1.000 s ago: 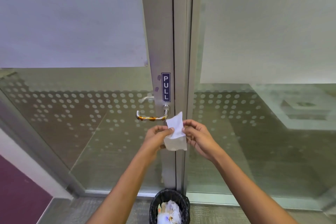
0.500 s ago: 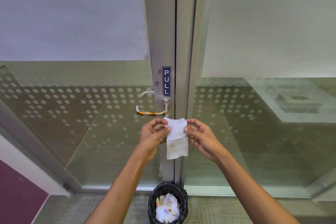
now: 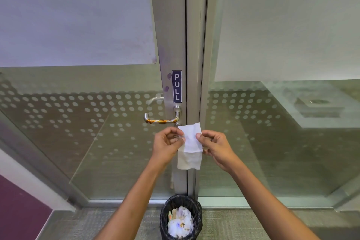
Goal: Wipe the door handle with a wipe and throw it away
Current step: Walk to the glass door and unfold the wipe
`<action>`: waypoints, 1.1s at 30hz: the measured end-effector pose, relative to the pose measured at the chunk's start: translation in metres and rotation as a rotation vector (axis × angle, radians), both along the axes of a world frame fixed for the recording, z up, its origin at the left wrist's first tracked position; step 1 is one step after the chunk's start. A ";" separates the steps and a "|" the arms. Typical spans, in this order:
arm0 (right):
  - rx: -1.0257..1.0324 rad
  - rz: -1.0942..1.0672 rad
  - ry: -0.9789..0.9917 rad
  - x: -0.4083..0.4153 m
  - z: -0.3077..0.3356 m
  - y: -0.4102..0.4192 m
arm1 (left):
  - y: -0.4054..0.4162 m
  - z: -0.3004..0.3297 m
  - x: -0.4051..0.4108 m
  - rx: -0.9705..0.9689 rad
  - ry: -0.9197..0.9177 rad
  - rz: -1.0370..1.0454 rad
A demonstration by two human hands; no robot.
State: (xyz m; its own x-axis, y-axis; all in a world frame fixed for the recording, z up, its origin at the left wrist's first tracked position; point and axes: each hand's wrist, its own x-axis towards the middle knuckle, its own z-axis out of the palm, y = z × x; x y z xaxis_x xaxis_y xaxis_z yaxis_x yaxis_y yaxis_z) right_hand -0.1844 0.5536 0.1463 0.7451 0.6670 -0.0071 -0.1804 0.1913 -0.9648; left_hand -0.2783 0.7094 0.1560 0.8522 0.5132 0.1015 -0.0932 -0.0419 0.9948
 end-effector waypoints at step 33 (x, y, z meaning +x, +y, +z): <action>0.025 0.029 -0.092 -0.001 -0.008 -0.026 | -0.039 -0.005 -0.002 0.749 -0.214 0.194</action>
